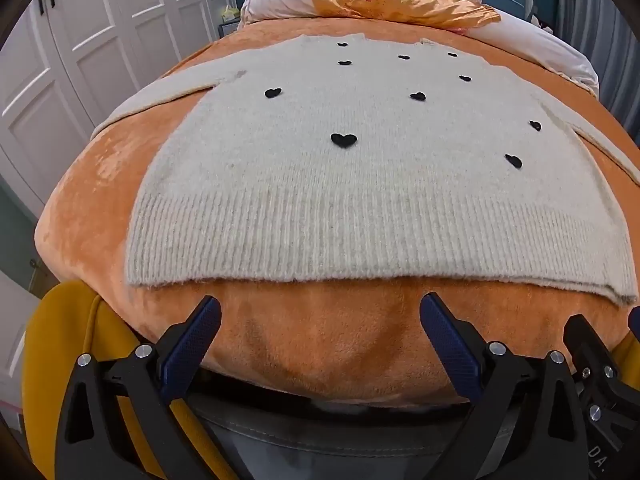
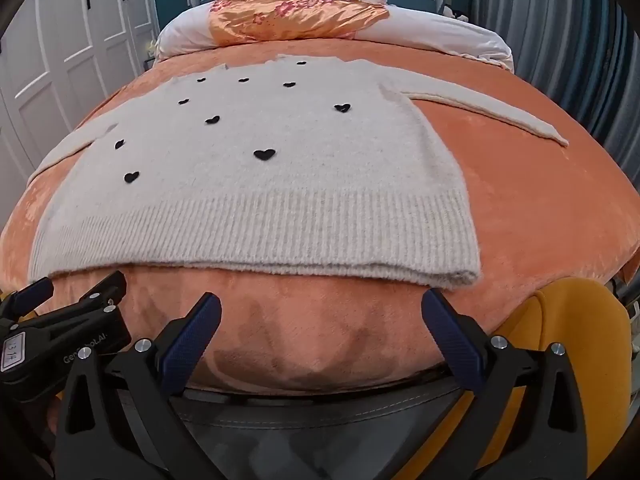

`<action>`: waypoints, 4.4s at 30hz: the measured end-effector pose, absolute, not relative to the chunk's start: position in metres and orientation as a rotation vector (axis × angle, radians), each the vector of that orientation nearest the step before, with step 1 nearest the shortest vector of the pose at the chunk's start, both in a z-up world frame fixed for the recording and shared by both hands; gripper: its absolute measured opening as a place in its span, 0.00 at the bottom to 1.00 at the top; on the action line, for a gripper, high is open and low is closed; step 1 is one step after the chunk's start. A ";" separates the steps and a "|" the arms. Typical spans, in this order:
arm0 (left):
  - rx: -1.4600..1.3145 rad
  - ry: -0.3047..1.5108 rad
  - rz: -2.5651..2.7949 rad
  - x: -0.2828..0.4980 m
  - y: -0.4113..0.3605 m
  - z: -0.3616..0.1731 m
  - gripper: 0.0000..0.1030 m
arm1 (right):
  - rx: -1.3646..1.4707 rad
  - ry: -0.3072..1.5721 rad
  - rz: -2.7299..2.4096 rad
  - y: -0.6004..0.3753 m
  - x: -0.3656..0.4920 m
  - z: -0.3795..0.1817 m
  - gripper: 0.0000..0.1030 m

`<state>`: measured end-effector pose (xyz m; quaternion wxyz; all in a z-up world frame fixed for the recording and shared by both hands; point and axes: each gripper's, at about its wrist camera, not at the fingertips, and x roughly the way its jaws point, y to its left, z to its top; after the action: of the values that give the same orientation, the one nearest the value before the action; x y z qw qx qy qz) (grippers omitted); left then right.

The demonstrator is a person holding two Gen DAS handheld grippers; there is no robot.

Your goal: Fold small clothes

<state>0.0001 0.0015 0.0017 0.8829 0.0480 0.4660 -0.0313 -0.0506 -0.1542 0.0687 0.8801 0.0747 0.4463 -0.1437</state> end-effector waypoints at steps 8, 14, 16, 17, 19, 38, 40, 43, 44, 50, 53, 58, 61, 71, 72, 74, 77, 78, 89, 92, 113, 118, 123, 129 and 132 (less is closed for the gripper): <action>0.136 0.970 -0.074 -0.005 -0.002 -0.004 0.95 | 0.137 0.940 -0.299 -0.148 -0.050 0.066 0.95; 0.151 0.972 -0.074 -0.007 -0.006 -0.006 0.95 | 0.142 0.941 -0.289 -0.145 -0.050 0.064 0.95; 0.154 0.972 -0.074 -0.006 -0.006 -0.007 0.95 | 0.143 0.942 -0.287 -0.148 -0.049 0.063 0.95; 0.152 0.974 -0.074 -0.006 -0.006 -0.007 0.95 | 0.144 0.942 -0.287 -0.147 -0.049 0.063 0.95; 0.146 0.973 -0.078 -0.006 -0.005 -0.008 0.95 | 0.147 0.945 -0.286 -0.148 -0.049 0.064 0.95; 0.155 0.965 -0.080 -0.007 -0.005 -0.010 0.95 | 0.132 0.952 -0.284 -0.146 -0.050 0.063 0.95; 0.155 0.965 -0.080 -0.008 -0.006 -0.010 0.95 | 0.132 0.953 -0.284 -0.145 -0.050 0.063 0.95; 0.154 0.966 -0.081 -0.008 -0.006 -0.010 0.95 | 0.132 0.954 -0.285 -0.146 -0.050 0.063 0.95; 0.154 0.966 -0.081 -0.007 -0.006 -0.011 0.95 | 0.132 0.954 -0.285 -0.145 -0.050 0.062 0.95; 0.153 0.966 -0.083 -0.007 -0.006 -0.011 0.95 | 0.132 0.954 -0.285 -0.146 -0.050 0.062 0.95; 0.155 0.967 -0.083 -0.007 -0.006 -0.012 0.95 | 0.132 0.954 -0.284 -0.146 -0.050 0.062 0.95; 0.153 0.966 -0.083 -0.008 -0.006 -0.012 0.95 | 0.131 0.954 -0.285 -0.146 -0.050 0.062 0.95; 0.153 0.966 -0.083 -0.007 -0.006 -0.012 0.95 | 0.131 0.954 -0.285 -0.146 -0.050 0.062 0.95; 0.153 0.966 -0.083 -0.008 -0.006 -0.012 0.95 | 0.131 0.954 -0.285 -0.146 -0.050 0.062 0.95; 0.154 0.966 -0.083 -0.008 -0.006 -0.012 0.95 | 0.131 0.954 -0.285 -0.146 -0.050 0.062 0.95; 0.153 0.967 -0.083 -0.008 -0.006 -0.012 0.95 | 0.131 0.954 -0.284 -0.146 -0.050 0.062 0.95; 0.153 0.966 -0.083 -0.008 -0.006 -0.012 0.95 | 0.131 0.954 -0.284 -0.146 -0.050 0.062 0.95; 0.153 0.966 -0.083 -0.008 -0.006 -0.013 0.95 | 0.130 0.954 -0.285 -0.146 -0.050 0.062 0.95; 0.154 0.966 -0.083 -0.008 -0.006 -0.013 0.95 | 0.131 0.955 -0.284 -0.146 -0.050 0.062 0.95; 0.153 0.966 -0.084 -0.008 -0.005 -0.012 0.95 | 0.131 0.955 -0.285 -0.145 -0.051 0.061 0.95; 0.152 0.971 -0.082 -0.006 -0.003 -0.011 0.95 | 0.132 0.954 -0.261 -0.149 -0.052 0.062 0.95; 0.087 0.969 -0.079 0.009 0.015 0.003 0.95 | 0.221 0.917 -0.293 -0.186 -0.044 0.076 0.95; 0.041 0.951 -0.041 0.038 0.035 0.021 0.95 | 0.327 0.872 -0.409 -0.276 -0.022 0.090 0.95; -0.006 0.952 -0.047 0.075 0.039 0.033 0.95 | 0.502 0.832 -0.604 -0.436 0.018 0.087 0.95; -0.035 0.964 -0.053 0.093 0.034 0.034 0.95 | 0.623 0.800 -0.712 -0.521 0.035 0.076 0.95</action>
<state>0.0928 0.0342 0.0338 0.8855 -0.0166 0.4636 -0.0255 0.0346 -0.5208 0.0763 0.8143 0.2917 0.3747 -0.3338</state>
